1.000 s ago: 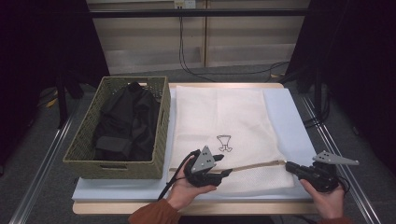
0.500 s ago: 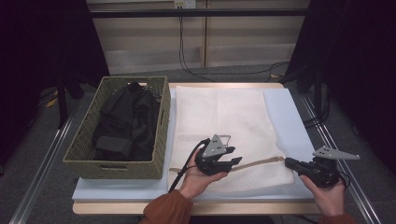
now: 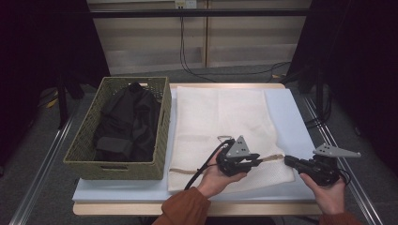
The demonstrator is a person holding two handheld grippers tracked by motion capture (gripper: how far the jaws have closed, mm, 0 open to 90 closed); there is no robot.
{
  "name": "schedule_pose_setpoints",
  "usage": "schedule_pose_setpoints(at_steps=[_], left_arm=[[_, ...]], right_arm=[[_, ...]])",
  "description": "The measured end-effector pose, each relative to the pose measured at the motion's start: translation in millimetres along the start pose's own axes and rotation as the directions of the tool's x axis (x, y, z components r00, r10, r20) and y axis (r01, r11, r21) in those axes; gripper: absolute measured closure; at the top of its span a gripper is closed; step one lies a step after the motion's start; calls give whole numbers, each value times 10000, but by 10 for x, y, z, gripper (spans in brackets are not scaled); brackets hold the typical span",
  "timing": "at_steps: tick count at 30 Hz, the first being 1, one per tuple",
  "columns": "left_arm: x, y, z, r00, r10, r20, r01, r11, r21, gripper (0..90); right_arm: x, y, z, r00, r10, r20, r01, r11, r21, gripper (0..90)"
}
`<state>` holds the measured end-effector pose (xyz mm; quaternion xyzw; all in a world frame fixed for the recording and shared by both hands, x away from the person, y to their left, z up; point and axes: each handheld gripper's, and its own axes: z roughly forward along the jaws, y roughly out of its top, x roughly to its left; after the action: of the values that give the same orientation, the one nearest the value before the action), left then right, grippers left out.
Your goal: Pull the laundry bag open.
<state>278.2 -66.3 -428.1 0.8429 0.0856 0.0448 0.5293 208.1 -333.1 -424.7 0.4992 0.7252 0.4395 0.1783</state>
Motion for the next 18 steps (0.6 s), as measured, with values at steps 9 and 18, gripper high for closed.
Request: schedule_pose_setpoints(at_steps=[9,18], left_arm=[[19,-49,254,9997,-168,182,161,9991,391,831],[40,-154,338,9994,-304,185,287,9959,859,831]], right_arm=[[22,-22,-8,9999,-96,-36,96,9999,-56,873],[55,2,-33,9996,-144,-243,137,9995,-279,875]])
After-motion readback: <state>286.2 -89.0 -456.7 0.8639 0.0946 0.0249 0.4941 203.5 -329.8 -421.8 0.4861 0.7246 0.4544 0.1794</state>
